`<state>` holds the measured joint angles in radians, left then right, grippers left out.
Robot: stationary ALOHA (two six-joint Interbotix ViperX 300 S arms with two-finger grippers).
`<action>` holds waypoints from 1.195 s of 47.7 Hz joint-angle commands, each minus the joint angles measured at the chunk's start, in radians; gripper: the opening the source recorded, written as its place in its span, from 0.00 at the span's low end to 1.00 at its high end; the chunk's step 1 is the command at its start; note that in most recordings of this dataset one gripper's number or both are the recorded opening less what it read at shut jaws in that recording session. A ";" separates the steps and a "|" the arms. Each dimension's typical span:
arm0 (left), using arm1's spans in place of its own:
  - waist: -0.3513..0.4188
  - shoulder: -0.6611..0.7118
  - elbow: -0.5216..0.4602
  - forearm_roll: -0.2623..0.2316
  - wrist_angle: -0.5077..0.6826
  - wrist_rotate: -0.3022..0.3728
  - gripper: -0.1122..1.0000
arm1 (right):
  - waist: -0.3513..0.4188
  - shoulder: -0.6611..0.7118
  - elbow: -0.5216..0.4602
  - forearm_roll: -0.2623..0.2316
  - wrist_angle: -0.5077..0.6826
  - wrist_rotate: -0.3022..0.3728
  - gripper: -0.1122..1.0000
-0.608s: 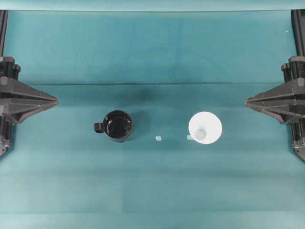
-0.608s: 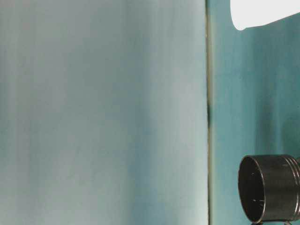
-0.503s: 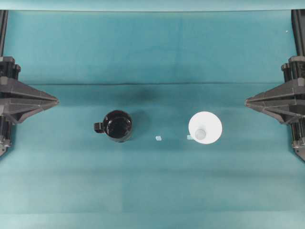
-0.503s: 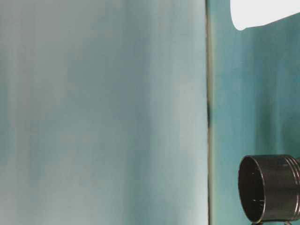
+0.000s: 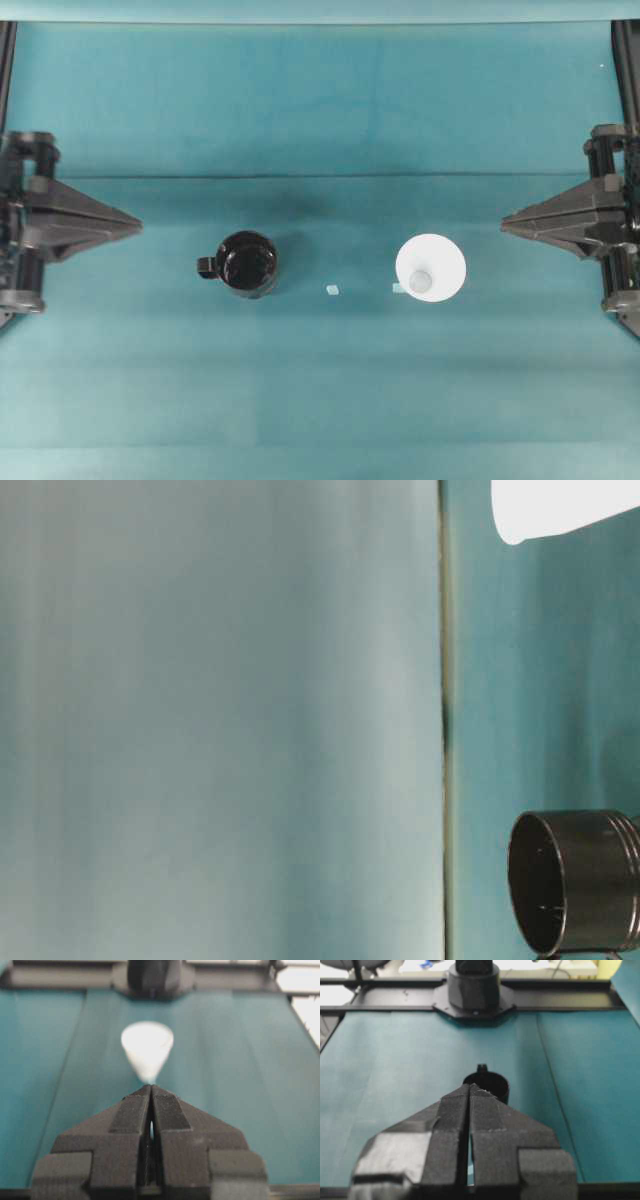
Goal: Put the paper cup into the moved cup holder.
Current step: 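Move the left gripper open toward the black cup holder's handle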
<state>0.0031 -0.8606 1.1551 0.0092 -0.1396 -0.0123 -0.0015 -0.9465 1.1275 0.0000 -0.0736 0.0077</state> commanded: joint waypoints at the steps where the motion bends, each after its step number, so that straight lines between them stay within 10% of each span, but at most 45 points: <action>1: 0.002 0.048 -0.021 0.002 0.032 -0.005 0.10 | -0.002 0.009 -0.025 0.003 0.008 0.002 0.12; 26: 0.011 0.396 -0.034 0.002 0.118 -0.037 0.10 | -0.012 0.067 -0.020 0.012 0.160 0.071 0.12; 57: 0.058 0.442 -0.029 0.003 0.146 -0.031 0.10 | -0.012 0.123 -0.017 0.012 0.156 0.100 0.12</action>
<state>0.0614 -0.4188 1.1336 0.0107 0.0107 -0.0460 -0.0123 -0.8268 1.1275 0.0107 0.0890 0.0966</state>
